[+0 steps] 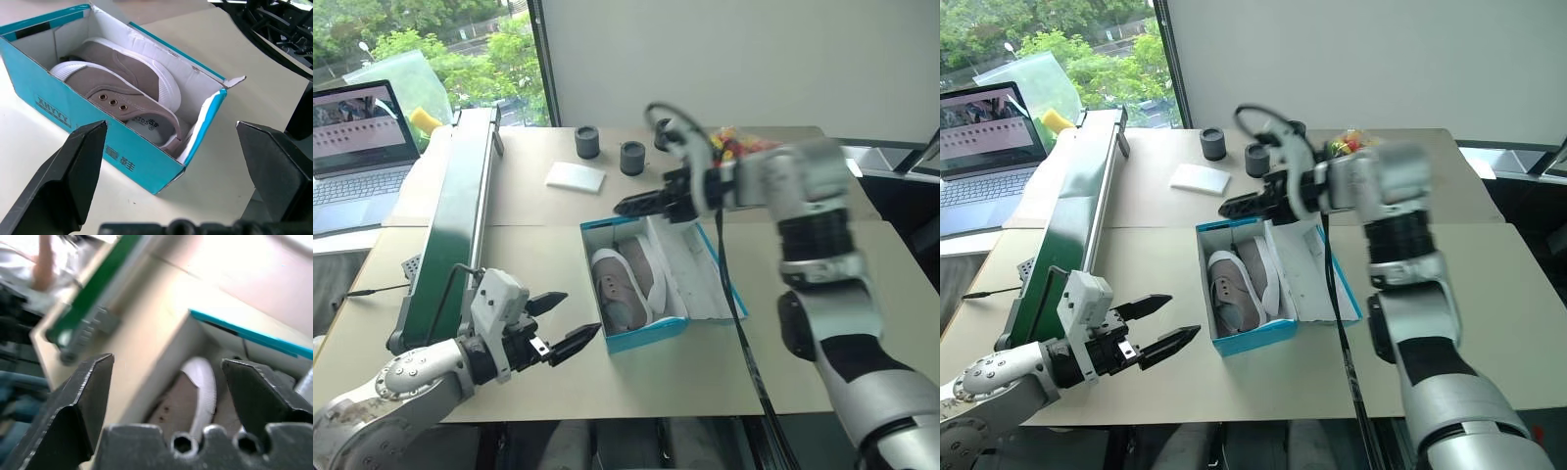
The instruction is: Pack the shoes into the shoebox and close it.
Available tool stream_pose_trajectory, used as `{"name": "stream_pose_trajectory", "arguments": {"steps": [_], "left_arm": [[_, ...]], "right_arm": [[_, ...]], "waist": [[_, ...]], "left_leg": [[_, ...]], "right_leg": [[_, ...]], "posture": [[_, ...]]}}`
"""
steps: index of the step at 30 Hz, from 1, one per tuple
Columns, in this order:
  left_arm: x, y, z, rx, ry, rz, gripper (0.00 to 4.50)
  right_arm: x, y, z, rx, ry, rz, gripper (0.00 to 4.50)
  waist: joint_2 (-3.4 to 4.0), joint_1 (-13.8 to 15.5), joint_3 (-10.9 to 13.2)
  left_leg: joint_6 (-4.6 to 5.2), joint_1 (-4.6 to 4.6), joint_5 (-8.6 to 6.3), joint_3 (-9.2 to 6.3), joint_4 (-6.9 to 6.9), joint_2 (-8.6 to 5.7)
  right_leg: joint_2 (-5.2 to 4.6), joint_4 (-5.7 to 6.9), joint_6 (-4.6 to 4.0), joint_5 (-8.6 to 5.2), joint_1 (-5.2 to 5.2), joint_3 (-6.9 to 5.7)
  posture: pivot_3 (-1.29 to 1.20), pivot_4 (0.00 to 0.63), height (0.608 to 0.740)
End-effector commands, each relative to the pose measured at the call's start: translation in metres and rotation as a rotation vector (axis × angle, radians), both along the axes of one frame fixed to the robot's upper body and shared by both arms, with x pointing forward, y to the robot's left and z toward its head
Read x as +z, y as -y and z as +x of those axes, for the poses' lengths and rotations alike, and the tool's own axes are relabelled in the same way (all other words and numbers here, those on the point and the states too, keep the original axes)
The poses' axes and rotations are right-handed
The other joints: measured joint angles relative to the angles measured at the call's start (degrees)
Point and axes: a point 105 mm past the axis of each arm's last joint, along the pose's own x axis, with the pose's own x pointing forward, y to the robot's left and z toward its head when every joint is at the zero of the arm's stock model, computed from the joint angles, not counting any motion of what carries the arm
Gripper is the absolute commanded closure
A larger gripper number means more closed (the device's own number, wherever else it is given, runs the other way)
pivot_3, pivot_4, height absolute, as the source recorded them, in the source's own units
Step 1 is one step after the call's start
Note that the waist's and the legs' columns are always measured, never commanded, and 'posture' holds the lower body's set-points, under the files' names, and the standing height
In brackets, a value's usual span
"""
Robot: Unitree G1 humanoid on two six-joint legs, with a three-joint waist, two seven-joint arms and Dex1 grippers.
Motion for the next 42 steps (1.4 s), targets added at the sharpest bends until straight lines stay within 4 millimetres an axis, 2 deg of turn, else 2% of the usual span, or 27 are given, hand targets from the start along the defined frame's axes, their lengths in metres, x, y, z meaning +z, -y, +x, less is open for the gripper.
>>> {"name": "stream_pose_trajectory", "arguments": {"steps": [1,3,4,6,7,8,9,10,12,16,18,20,22,26,30,31,34,36,37,38,39,42], "left_arm": [[0.006,0.002,0.002,-0.030,0.032,-0.001,0.00],[0.006,0.002,0.004,-0.044,0.028,0.003,0.00],[0.006,0.002,0.004,-0.050,0.026,0.006,0.00],[0.005,0.001,0.005,-0.060,0.020,0.011,0.00],[0.004,0.002,0.006,-0.068,0.018,0.017,0.00],[0.004,0.002,0.006,-0.074,0.017,0.021,0.00],[0.004,0.002,0.007,-0.079,0.017,0.020,0.00],[0.005,0.002,0.008,-0.083,0.017,0.019,0.00],[0.005,0.003,0.009,-0.090,0.018,0.021,0.00],[0.006,0.001,0.009,-0.093,0.019,0.026,0.00],[0.007,0.001,0.009,-0.095,0.019,0.026,0.00],[0.007,0.001,0.008,-0.097,0.016,0.027,0.00],[0.007,0.001,0.008,-0.097,0.014,0.029,0.00],[0.008,0.000,0.008,-0.100,0.014,0.031,0.00],[0.011,0.000,0.011,-0.111,0.019,0.037,0.00],[0.012,0.000,0.011,-0.112,0.020,0.037,0.00],[0.012,0.000,0.012,-0.117,0.020,0.040,0.00],[0.013,0.001,0.013,-0.119,0.021,0.040,0.00],[0.013,0.001,0.013,-0.120,0.020,0.040,0.00],[0.013,0.001,0.012,-0.121,0.020,0.041,0.00],[0.013,0.001,0.012,-0.120,0.019,0.041,0.00],[0.013,0.001,0.012,-0.118,0.018,0.042,0.00]], "right_arm": [[-0.002,0.035,-0.057,0.216,0.118,0.003,1.82],[-0.015,0.050,-0.105,0.413,0.121,-0.041,2.42],[-0.019,0.055,-0.122,0.481,0.090,-0.040,2.82],[-0.047,0.063,-0.140,0.528,0.052,-0.158,3.48],[-0.069,0.067,-0.147,0.538,0.035,-0.267,3.74],[-0.084,0.070,-0.152,0.554,0.028,-0.337,4.20],[-0.103,0.073,-0.155,0.551,0.014,-0.407,4.44],[-0.115,0.076,-0.158,0.552,0.009,-0.450,4.44],[-0.142,0.079,-0.151,0.488,0.024,-0.525,4.44],[-0.171,0.078,-0.126,0.312,0.084,-0.602,4.44],[-0.187,0.081,-0.095,0.078,0.106,-0.622,4.44],[-0.199,0.086,-0.068,-0.188,0.093,-0.577,4.44],[-0.202,0.088,-0.058,-0.355,0.057,-0.495,4.44],[-0.203,0.104,-0.039,-0.708,0.067,-0.434,4.44],[-0.185,0.113,-0.021,-1.119,-0.034,-0.007,4.44],[-0.183,0.114,-0.020,-1.162,-0.053,0.057,4.44],[-0.174,0.104,-0.013,-1.232,-0.163,0.389,4.44],[-0.158,0.085,-0.006,-1.152,-0.254,0.687,4.44],[-0.131,0.072,-0.003,-1.028,-0.264,0.923,4.44],[-0.103,0.065,-0.005,-0.903,-0.221,1.083,4.44],[-0.080,0.059,-0.009,-0.799,-0.164,1.156,4.44],[-0.044,0.050,-0.020,-0.613,-0.056,1.192,4.44]], "waist": [[0.00,0.3,0.0],[0.05,1.4,0.0],[0.18,1.2,0.1],[0.36,0.6,0.2],[0.36,0.1,0.2],[0.35,-0.2,0.2],[0.33,-0.5,0.2],[0.32,-0.5,0.2],[0.24,-0.4,0.2],[0.13,-0.4,0.1],[0.05,-0.2,0.1],[-0.13,0.0,0.0],[-0.13,0.5,0.0],[-0.18,0.8,0.0],[-0.17,0.8,0.0],[-0.15,0.8,0.0],[-0.02,0.5,0.0],[-0.01,0.5,0.0],[-0.01,0.4,0.0],[0.00,0.2,0.0],[0.18,-0.1,0.1],[0.32,-1.1,0.2]], "left_leg": [[0.01,0.02,0.00,0.00,0.00,0.00],[0.01,-0.07,0.00,-0.08,0.05,-0.01],[0.03,-0.11,-0.02,-0.13,0.07,0.00],[0.06,-0.14,-0.04,0.07,0.12,0.00],[0.13,-0.04,-0.08,0.15,0.11,0.03],[0.17,0.09,-0.12,0.23,0.11,0.12],[0.16,0.13,-0.12,0.26,0.11,0.12],[0.16,0.22,-0.12,0.33,0.11,0.21],[0.10,0.31,-0.09,0.36,0.17,0.21],[0.01,0.21,-0.02,0.41,0.22,0.13],[0.01,0.13,-0.02,0.36,0.24,0.11],[0.00,0.12,-0.02,0.28,0.23,0.12],[0.00,0.05,-0.02,0.22,0.21,0.09],[-0.01,0.04,-0.03,0.14,0.20,0.08],[-0.02,0.09,-0.02,0.11,0.21,0.07],[-0.03,0.10,-0.01,0.09,0.20,0.09],[-0.03,0.15,-0.01,0.08,0.23,0.11],[-0.02,0.16,-0.01,0.10,0.22,0.04],[-0.02,0.15,-0.01,0.12,0.22,0.04],[-0.02,0.17,-0.01,0.12,0.20,0.04],[-0.01,0.19,-0.01,0.11,0.18,0.11],[-0.01,0.19,-0.01,0.13,0.17,0.10]], "right_leg": [[0.00,-0.02,0.00,0.00,0.02,0.00],[-0.04,-0.11,0.08,-0.05,0.07,-0.14],[-0.06,-0.22,0.11,-0.07,0.10,-0.23],[-0.05,-0.21,0.15,-0.05,0.02,0.02],[0.00,-0.20,0.15,-0.05,0.09,0.10],[0.05,-0.19,0.12,-0.05,0.15,0.15],[0.06,-0.19,0.42,-0.25,0.19,0.15],[0.11,-0.22,0.46,-0.27,0.24,0.15],[0.11,-0.21,0.47,-0.27,0.29,0.15],[0.04,-0.22,0.53,-0.20,0.20,0.25],[0.05,-0.22,0.50,-0.18,0.16,0.24],[0.07,-0.22,0.12,0.05,0.16,0.23],[0.07,-0.22,0.10,0.06,0.11,0.24],[0.00,-0.10,0.13,0.04,0.08,0.26],[0.02,0.01,0.13,0.04,0.08,0.26],[0.03,0.10,0.11,0.03,0.06,0.26],[0.03,0.11,0.09,0.04,0.08,0.26],[-0.02,0.15,0.12,0.04,0.09,0.33],[0.01,0.15,0.12,0.04,0.10,0.29],[0.05,0.15,0.11,0.04,0.10,0.27],[0.04,0.19,0.10,0.04,0.10,0.26],[0.04,0.23,0.10,0.03,0.08,0.29]], "posture": [[0.00,0.150,0.740],[0.00,0.150,0.740],[0.00,0.150,0.740],[0.00,0.150,0.740],[0.00,0.150,0.740],[0.00,0.150,0.740],[0.00,0.150,0.740],[0.00,0.150,0.740],[0.00,0.150,0.740],[0.00,0.150,0.740],[0.00,0.150,0.740],[0.00,0.150,0.740],[0.00,0.150,0.740],[0.00,0.150,0.740],[0.00,0.150,0.740],[0.00,0.150,0.740],[0.00,0.150,0.740],[0.00,0.150,0.740],[0.00,0.150,0.740],[0.00,0.150,0.740],[0.00,0.150,0.740],[0.00,0.150,0.740]]}}
